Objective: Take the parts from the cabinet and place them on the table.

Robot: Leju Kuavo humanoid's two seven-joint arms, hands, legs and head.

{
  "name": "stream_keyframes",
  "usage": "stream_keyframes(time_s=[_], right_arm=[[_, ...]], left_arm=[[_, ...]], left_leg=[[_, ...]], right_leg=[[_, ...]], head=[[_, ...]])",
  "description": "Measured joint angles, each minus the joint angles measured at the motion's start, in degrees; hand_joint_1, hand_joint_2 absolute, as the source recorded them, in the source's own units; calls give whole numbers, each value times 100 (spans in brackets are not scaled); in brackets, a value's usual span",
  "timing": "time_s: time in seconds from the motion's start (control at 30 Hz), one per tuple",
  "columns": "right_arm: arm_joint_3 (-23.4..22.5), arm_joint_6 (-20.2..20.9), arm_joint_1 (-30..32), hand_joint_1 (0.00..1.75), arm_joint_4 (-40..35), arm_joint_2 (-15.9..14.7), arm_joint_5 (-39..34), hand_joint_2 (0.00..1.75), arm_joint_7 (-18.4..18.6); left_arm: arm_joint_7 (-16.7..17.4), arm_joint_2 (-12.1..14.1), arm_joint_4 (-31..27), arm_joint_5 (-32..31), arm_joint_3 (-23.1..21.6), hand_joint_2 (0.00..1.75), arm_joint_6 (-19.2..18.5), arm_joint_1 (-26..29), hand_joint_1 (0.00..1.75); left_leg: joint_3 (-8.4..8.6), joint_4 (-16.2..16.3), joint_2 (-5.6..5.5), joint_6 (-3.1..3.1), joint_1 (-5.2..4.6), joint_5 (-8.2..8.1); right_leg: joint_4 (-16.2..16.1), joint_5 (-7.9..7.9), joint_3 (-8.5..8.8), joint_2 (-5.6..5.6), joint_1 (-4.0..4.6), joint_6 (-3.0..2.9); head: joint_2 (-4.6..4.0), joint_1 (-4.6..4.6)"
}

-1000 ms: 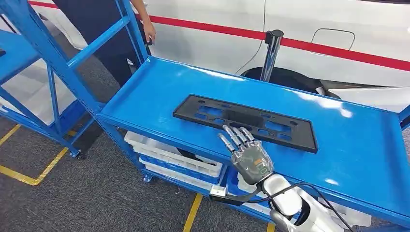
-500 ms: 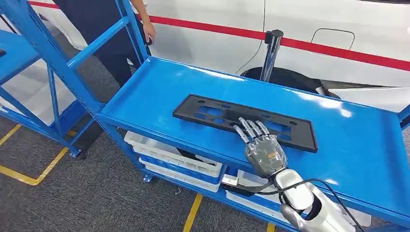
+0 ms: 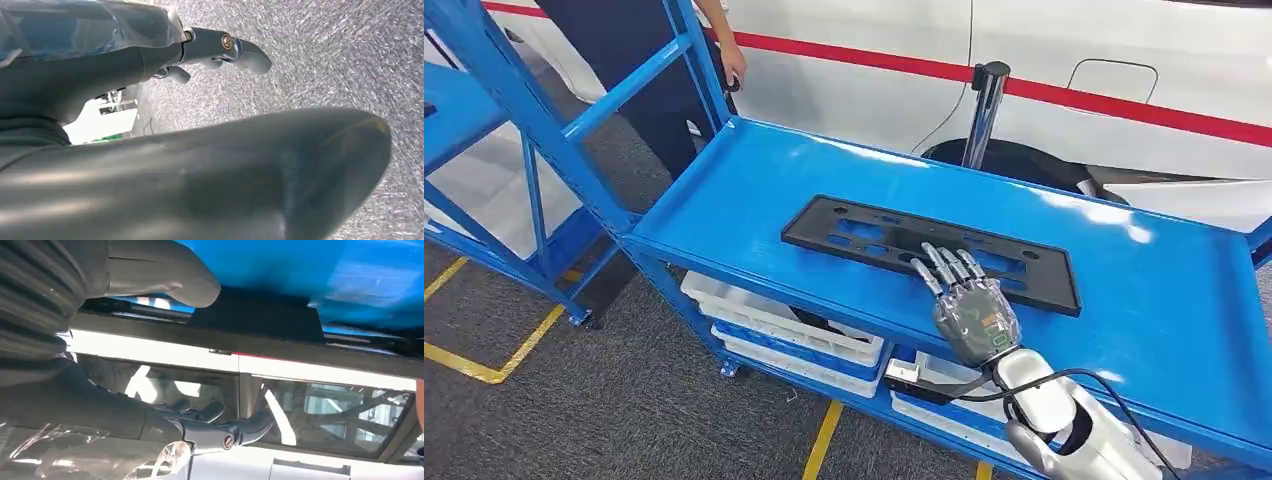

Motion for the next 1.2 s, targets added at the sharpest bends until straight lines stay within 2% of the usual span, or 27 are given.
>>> stream_keyframes(time_s=[1.2], right_arm=[[-345, -96, 104, 0, 492, -324, -280, 175, 197]], left_arm=[[0, 0, 0, 2, 0, 0, 4, -9, 0]], left_leg=[[0, 0, 0, 0, 0, 0]], right_leg=[[0, 0, -1, 0, 0, 0]], head=[[0, 2]])
